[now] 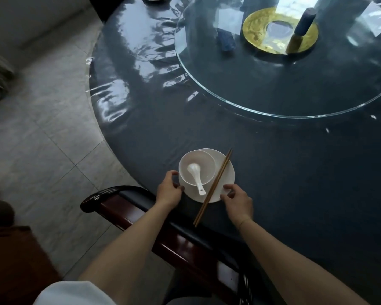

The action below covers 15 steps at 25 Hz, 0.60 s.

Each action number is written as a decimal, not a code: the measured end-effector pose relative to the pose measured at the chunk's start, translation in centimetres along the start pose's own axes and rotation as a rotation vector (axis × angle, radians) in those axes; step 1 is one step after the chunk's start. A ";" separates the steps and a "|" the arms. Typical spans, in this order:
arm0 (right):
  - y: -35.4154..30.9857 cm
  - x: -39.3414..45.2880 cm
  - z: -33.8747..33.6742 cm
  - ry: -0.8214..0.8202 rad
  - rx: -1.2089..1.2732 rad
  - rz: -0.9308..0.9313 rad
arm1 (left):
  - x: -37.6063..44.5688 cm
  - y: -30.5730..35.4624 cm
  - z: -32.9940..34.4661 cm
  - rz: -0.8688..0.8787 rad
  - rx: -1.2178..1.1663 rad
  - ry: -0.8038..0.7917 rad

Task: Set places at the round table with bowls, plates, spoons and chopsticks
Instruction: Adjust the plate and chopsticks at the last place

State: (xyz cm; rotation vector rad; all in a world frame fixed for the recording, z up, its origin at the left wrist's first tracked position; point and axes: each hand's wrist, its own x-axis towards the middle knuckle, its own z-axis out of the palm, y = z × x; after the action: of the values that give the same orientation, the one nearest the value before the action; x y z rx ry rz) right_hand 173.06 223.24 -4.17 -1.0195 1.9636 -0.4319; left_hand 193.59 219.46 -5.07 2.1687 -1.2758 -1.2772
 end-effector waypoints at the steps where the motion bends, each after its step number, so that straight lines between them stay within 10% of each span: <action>1: 0.1 0.2 0.0 0.001 0.012 0.002 | 0.0 0.1 0.0 -0.001 0.000 0.003; 15: -0.1 0.5 0.6 0.020 0.049 0.010 | 0.9 0.1 -0.3 0.007 0.013 -0.027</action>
State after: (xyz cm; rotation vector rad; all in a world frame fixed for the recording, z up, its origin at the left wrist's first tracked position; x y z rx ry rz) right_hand 173.42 222.80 -4.74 -0.9770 1.9661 -0.4842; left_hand 193.93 218.66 -5.32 2.1609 -1.3049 -1.3024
